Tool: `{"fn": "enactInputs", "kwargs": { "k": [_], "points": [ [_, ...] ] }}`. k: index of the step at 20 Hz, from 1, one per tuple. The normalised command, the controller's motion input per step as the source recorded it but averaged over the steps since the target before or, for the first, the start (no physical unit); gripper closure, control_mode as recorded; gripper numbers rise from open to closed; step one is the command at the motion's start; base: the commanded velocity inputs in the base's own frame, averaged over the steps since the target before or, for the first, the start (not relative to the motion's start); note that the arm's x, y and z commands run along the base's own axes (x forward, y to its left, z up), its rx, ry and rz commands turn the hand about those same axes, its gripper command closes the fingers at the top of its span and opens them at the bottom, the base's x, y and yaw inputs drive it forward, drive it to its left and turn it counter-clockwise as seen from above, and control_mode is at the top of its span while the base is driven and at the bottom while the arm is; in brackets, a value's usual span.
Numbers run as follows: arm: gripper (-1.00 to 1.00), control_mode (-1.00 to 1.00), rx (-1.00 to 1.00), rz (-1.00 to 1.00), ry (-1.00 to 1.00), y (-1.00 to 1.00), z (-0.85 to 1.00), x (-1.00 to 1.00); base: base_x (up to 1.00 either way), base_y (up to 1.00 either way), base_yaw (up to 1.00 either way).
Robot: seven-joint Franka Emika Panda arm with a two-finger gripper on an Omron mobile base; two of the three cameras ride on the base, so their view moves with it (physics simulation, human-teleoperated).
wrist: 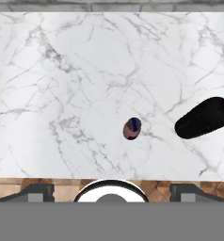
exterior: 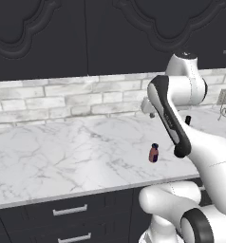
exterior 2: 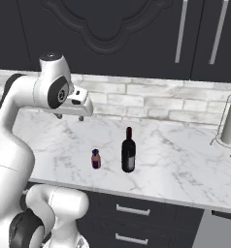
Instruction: There is a wine glass and glass cup on the dining counter. Place the wine bottle next to the wine glass and the juice bottle next to the glass cup.
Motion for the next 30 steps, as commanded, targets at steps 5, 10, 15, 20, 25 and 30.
{"fn": "enactInputs", "kwargs": {
  "k": [5,10,15,20,25,30],
  "points": [
    [-1.0,-1.0,-0.01,-0.01,-0.03,-0.26,-0.31,-0.05,0.0,0.0,0.0],
    [-1.0,-1.0,-0.01,-0.01,-0.02,-0.29,-0.32,0.08,0.0,0.0,0.0],
    [-1.0,-1.0,-0.08,-0.07,0.0,-0.05,-0.29,0.32,0.0,0.0,0.0],
    [-1.0,-1.0,-0.04,-0.09,0.0,0.0,-0.25,0.31,0.0,0.0,0.0],
    [-1.0,-1.0,0.04,-0.11,0.0,0.0,-0.25,0.18,0.0,0.0,0.0],
    [-1.0,-1.0,0.11,-0.06,0.0,0.0,-0.25,0.19,0.0,0.0,0.0]
  ]
}}
